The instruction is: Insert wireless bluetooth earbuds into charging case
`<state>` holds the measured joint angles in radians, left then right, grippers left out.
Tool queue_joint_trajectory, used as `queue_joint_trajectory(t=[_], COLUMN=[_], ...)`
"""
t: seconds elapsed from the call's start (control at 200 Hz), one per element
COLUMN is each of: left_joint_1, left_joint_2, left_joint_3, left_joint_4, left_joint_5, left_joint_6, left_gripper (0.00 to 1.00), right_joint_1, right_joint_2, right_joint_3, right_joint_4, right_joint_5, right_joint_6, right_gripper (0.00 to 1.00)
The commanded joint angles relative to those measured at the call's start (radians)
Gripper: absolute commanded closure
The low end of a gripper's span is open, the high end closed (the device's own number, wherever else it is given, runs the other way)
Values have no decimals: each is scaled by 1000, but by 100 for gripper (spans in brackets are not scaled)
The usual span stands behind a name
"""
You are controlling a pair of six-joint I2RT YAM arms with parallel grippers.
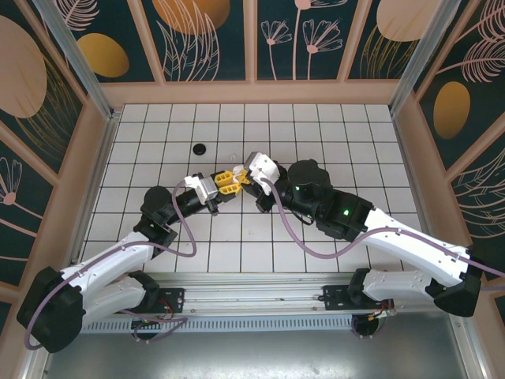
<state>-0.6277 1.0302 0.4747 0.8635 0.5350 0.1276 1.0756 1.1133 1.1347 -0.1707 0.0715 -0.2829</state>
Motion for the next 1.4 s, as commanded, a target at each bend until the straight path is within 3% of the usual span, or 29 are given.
queue_joint_trajectory(t=[0.0,1.396], left_joint_1=[2,3], left_joint_2=[-10,-25], left_joint_3=[4,4], left_joint_4=[32,15], left_joint_5=[-9,-46], left_joint_6=[-14,-24], left_gripper=[100,100], right_joint_1=[7,8], right_joint_2=[-22,30], right_joint_3=[20,13], right_joint_4=[48,32], right_joint_5=[34,45], right_joint_6=[-7,1], right_gripper=[98,98])
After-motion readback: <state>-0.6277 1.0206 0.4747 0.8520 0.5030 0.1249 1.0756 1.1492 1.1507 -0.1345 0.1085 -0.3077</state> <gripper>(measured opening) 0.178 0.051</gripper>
